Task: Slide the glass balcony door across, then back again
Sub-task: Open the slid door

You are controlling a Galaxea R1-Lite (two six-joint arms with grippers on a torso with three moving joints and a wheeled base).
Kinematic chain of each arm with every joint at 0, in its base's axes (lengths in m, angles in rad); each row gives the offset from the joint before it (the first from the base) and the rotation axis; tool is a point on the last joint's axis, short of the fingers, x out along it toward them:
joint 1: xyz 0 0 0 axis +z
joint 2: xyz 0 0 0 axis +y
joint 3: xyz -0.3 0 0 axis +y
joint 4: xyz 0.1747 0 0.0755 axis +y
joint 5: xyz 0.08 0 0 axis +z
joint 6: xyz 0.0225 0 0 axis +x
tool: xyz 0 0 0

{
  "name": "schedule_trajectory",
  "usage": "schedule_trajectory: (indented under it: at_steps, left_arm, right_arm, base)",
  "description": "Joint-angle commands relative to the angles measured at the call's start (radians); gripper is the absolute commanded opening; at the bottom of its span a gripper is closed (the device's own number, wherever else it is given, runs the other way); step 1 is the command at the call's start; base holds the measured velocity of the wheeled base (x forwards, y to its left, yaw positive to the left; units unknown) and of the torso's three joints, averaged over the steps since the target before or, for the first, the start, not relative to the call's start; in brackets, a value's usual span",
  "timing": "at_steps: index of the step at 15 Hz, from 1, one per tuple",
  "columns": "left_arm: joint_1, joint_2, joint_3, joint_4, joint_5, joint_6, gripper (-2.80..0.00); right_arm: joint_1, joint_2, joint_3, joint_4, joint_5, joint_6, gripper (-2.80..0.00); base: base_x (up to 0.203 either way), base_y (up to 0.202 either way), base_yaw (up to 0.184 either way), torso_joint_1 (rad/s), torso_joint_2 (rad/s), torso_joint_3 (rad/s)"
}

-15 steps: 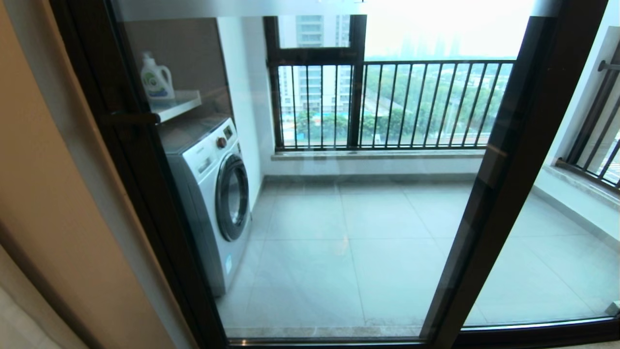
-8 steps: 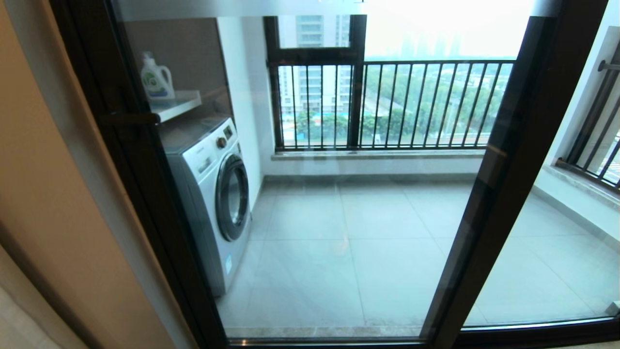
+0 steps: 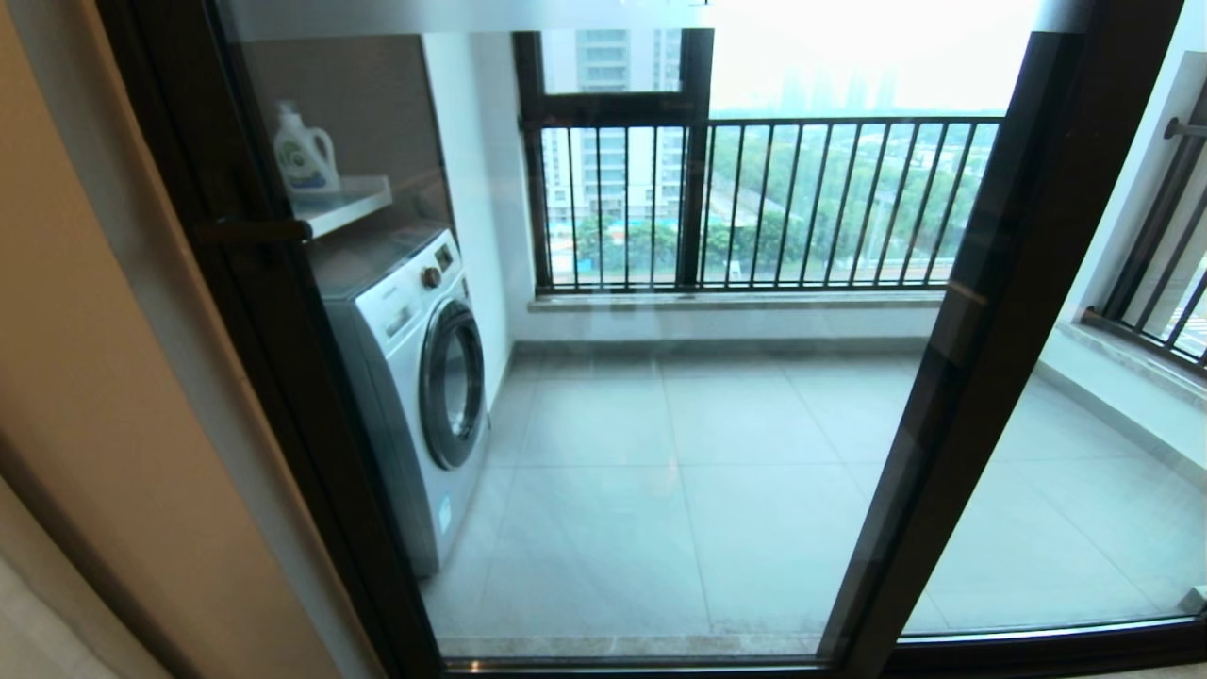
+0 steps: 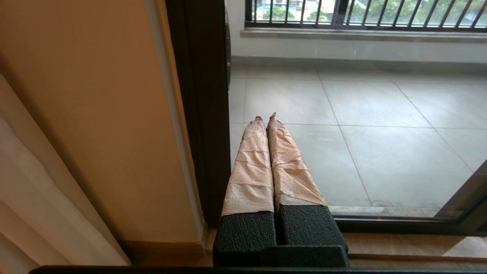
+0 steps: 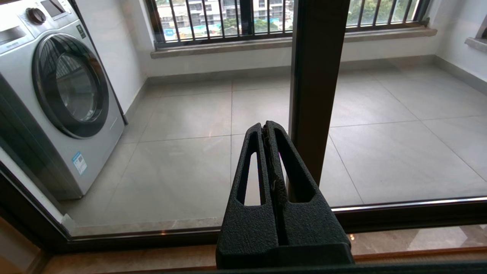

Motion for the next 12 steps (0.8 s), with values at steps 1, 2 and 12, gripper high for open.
schedule_trajectory:
  at_steps: [1,2,12]
  left_arm:
    - [0.000,0.062,-0.111,0.007,-0.004,-0.019,-2.80]
    - [0.000,0.103,-0.157,0.015,-0.007,-0.028,-2.80]
    - [-0.001,0.688,-0.566,-0.032,-0.089,-0.038,-2.80]
  right_arm:
    - [0.000,0.000,0.009,-0.001,0.000,0.000,-2.80]
    - [0.000,0.000,0.009,-0.001,0.000,0.000,-2.80]
    - [0.000,0.000,0.009,-0.001,0.000,0.000,-2.80]
  base:
    - [0.000,0.000,0.000,0.000,0.00,0.000]
    - [0.000,0.000,0.000,0.000,0.00,0.000]
    - [0.000,0.000,0.000,0.000,0.00,0.000]
